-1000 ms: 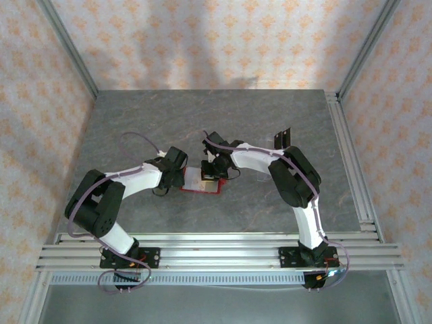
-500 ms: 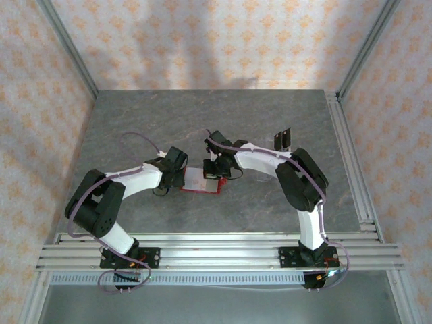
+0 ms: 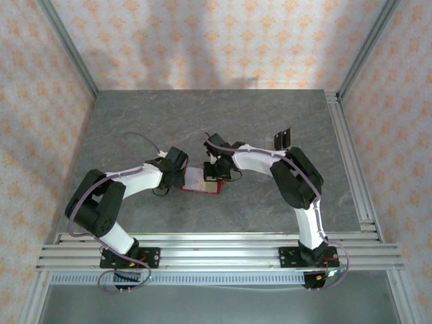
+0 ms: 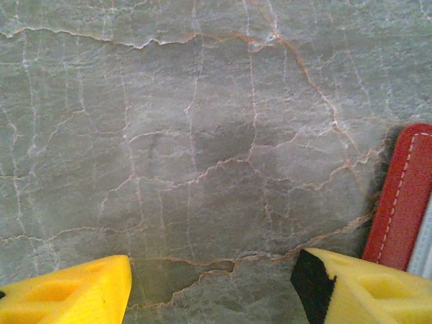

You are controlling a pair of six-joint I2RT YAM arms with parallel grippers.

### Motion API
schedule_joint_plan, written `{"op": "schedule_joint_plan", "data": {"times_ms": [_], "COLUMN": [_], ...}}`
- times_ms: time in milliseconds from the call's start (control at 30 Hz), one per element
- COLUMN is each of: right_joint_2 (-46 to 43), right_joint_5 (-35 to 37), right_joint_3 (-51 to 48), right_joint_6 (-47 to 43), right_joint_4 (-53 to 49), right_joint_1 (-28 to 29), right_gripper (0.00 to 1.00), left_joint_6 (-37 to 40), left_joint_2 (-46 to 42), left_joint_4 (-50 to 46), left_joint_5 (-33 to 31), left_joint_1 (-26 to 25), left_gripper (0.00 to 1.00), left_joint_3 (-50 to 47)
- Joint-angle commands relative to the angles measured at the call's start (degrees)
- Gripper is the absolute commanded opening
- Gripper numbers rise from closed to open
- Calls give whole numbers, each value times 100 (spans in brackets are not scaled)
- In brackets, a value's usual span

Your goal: Put the credit cards into the card holder

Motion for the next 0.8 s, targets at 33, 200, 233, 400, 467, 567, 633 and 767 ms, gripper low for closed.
{"op": "schedule_joint_plan", "data": {"times_ms": [33, 200, 233, 400, 467, 567, 633, 767], "right_joint_2": [182, 278, 317, 439, 430, 365, 247, -53], "right_joint_5": [-115, -200, -208, -254, -265, -295, -241, -80], "right_joint_3": [102, 269, 305, 486, 505, 522, 501, 378], "right_joint_6": [98, 166, 167, 196, 236, 282, 280, 247], "right_joint_4": [70, 121, 120, 109, 146, 187, 191, 132], "right_joint_1": [50, 74, 85, 147, 147, 147, 147, 147], "right_gripper": [0, 0, 0, 0, 0, 0, 0, 0], "left_joint_6": [17, 5, -6, -29, -33, -30, -30, -327], "left_joint_2": [235, 262, 266, 273, 275, 274, 216, -228], "left_joint_4": [76, 108, 108, 122, 132, 115, 38, -380], "left_joint_5": [75, 74, 76, 79, 79, 82, -23, -745], "left_joint_1": [-53, -87, -93, -127, -151, -165, -169, -149], "left_gripper": [69, 69, 69, 69, 69, 69, 69, 69], "left_joint_3": [-99, -112, -107, -124, -140, -133, -148, -242]}}
